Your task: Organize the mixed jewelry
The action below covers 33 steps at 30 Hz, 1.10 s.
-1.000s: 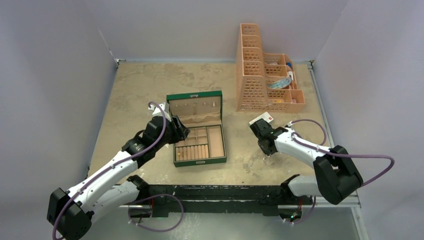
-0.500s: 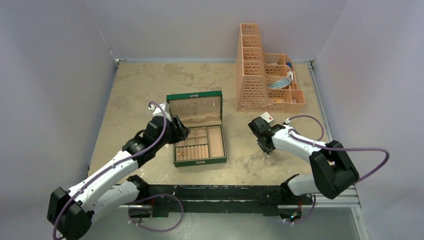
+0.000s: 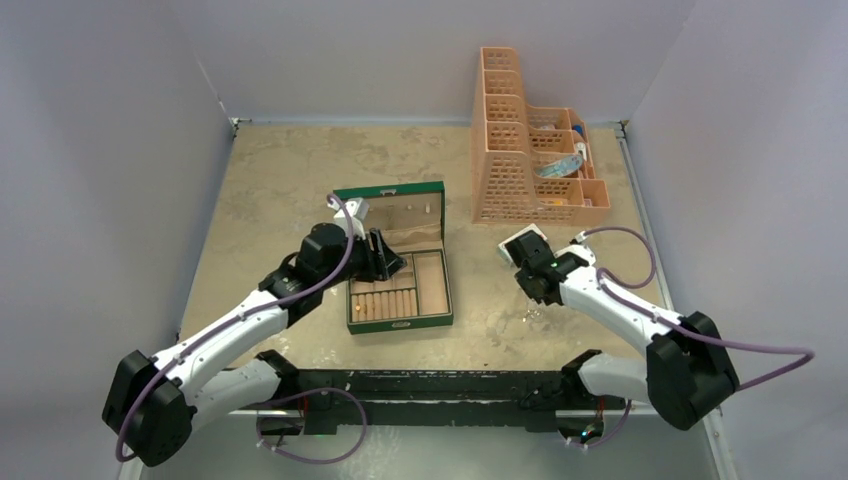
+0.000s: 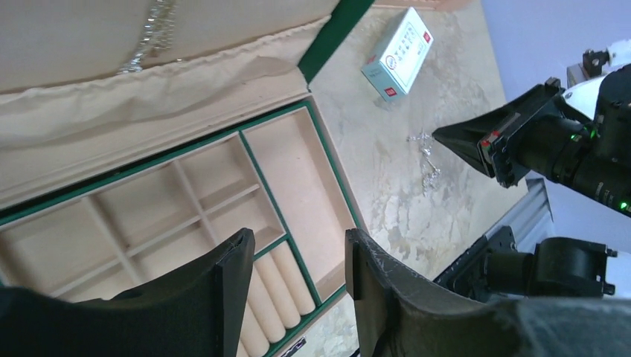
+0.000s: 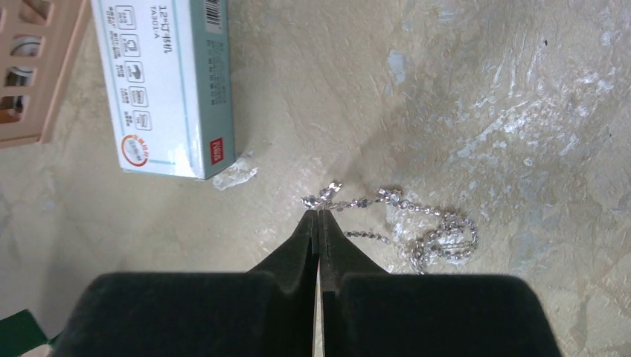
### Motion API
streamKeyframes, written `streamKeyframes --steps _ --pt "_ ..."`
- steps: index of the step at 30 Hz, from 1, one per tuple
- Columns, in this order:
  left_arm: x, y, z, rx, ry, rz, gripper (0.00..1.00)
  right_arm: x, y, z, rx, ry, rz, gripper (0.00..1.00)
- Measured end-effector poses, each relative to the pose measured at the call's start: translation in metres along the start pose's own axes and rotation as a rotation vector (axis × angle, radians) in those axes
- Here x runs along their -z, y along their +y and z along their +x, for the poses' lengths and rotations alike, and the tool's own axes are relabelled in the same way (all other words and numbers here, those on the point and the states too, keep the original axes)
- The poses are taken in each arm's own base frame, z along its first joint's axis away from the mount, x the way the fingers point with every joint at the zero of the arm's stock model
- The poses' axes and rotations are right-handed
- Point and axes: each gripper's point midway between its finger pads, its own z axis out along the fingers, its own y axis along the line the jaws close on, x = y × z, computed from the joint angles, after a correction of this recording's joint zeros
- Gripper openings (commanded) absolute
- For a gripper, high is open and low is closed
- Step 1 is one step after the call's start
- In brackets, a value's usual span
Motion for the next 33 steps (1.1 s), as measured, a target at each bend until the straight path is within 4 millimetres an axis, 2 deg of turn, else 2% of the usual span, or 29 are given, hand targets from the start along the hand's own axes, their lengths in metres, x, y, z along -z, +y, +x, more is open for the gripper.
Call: streamKeyframes --steps 8,16,19,20,23,29,33 --pt "-0.015 -0.014 0.010 -0.014 0.053 0.086 0.47 0.013 0.011 -0.007 -0.016 0.002 -0.060 0.00" --pt "-0.020 -0.024 0.009 -0.015 0.065 0.129 0.47 0.044 0.044 -0.021 -0.052 0.021 -0.210 0.02" --pt "-0.021 -0.027 0.004 -0.013 0.053 0.137 0.47 0.047 0.049 -0.023 -0.053 0.018 -0.226 0.41" --pt "-0.021 -0.028 0.003 -0.012 0.051 0.138 0.47 0.046 0.047 -0.022 -0.050 0.020 -0.218 0.48" --pt "-0.021 -0.028 0.003 -0.010 0.049 0.139 0.47 0.039 0.038 -0.018 -0.042 0.022 -0.171 0.51" --pt "-0.021 -0.028 0.002 -0.010 0.046 0.137 0.47 0.016 0.001 -0.002 -0.053 0.036 -0.031 0.38" --pt "-0.021 -0.027 0.002 -0.011 0.044 0.133 0.47 0.007 -0.013 0.002 -0.082 0.038 0.020 0.37"
